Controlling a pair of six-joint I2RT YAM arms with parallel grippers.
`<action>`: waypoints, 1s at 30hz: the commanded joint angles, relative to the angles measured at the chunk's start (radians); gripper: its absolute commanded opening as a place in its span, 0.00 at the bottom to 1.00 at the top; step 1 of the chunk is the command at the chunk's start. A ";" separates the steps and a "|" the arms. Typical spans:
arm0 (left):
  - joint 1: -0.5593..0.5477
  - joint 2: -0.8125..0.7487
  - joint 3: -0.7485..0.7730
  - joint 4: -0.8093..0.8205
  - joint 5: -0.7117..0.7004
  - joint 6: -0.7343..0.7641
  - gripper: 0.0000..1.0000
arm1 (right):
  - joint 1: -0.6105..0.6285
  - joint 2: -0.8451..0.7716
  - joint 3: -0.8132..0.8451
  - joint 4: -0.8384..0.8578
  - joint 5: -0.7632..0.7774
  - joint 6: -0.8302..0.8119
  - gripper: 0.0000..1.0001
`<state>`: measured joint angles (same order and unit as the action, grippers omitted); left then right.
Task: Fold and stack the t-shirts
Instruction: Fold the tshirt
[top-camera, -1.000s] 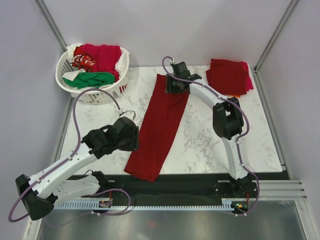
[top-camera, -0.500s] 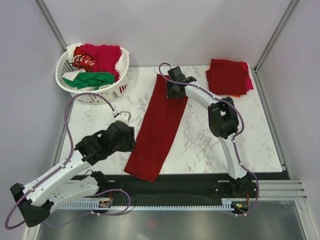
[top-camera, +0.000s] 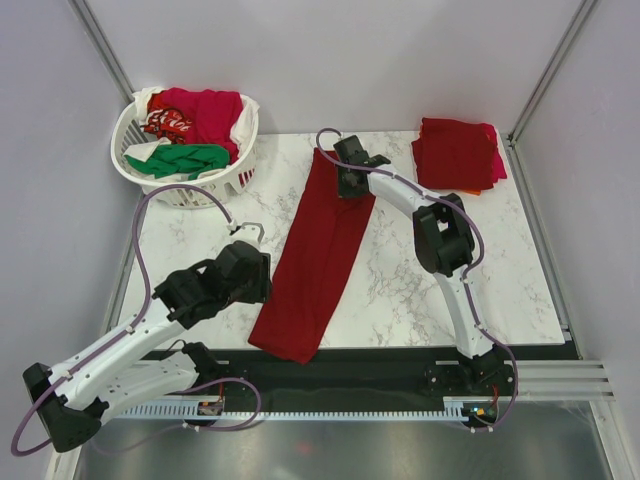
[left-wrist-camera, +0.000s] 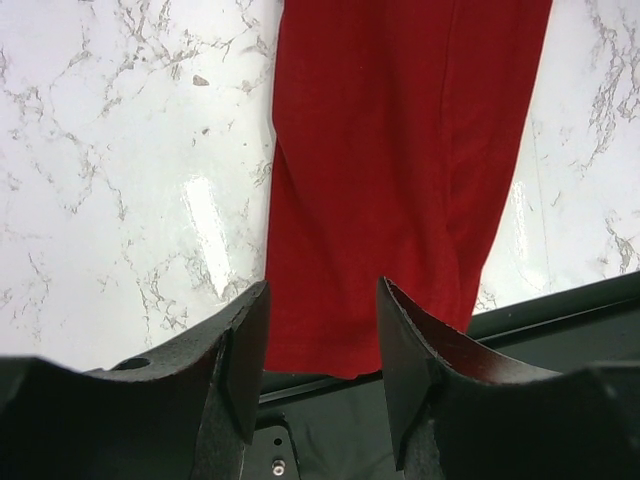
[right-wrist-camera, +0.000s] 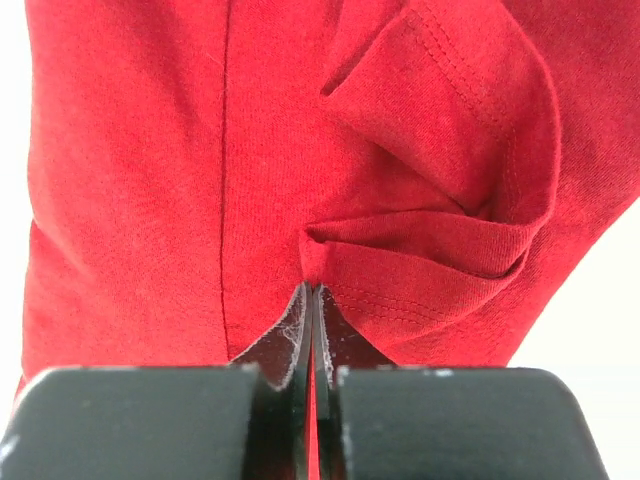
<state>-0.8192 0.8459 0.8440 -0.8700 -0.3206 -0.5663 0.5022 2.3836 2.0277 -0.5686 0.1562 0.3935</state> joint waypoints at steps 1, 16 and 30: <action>0.005 -0.010 0.001 0.034 -0.040 0.031 0.54 | 0.010 -0.058 -0.015 0.022 0.025 -0.004 0.00; 0.005 0.001 0.001 0.034 -0.052 0.028 0.53 | 0.010 -0.409 -0.563 0.122 0.107 0.091 0.77; 0.005 -0.007 -0.002 0.034 -0.060 0.025 0.53 | 0.001 -0.098 0.053 0.010 0.184 -0.056 0.75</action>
<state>-0.8192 0.8455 0.8440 -0.8650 -0.3424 -0.5663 0.5083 2.1941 1.9598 -0.5083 0.3000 0.3836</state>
